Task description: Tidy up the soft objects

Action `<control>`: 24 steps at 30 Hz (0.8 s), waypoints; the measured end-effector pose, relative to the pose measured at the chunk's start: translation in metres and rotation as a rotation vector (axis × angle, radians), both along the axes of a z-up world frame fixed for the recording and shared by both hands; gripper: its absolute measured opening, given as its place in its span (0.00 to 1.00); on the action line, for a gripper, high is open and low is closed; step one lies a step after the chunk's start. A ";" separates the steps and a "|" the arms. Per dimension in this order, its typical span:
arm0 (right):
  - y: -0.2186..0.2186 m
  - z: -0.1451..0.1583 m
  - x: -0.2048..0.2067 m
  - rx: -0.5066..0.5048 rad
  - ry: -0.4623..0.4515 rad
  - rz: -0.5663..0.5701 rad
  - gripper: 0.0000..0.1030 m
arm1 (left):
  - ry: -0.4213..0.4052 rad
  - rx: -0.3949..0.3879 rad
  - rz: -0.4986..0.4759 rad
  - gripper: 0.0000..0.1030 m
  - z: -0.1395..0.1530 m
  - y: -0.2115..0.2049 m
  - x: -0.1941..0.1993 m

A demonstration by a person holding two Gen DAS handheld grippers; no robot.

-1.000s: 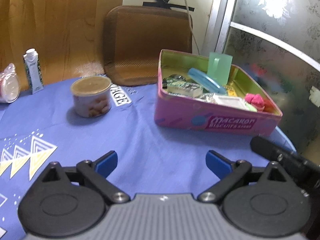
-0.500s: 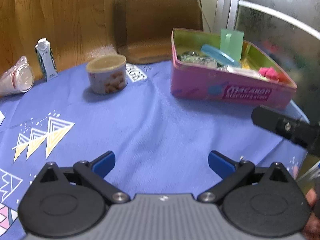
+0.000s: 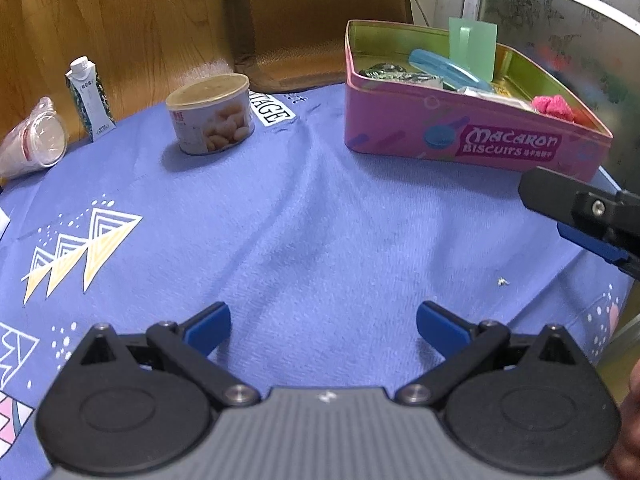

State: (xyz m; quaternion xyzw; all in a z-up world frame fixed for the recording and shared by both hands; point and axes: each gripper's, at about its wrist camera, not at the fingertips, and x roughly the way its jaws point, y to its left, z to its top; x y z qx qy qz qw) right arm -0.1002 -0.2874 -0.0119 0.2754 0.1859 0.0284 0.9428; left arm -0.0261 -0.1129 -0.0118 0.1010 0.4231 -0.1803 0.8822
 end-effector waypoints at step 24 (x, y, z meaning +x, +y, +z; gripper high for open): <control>-0.023 -0.016 0.002 0.075 0.024 -0.038 0.92 | -0.009 0.062 -0.030 1.00 -0.009 -0.019 0.002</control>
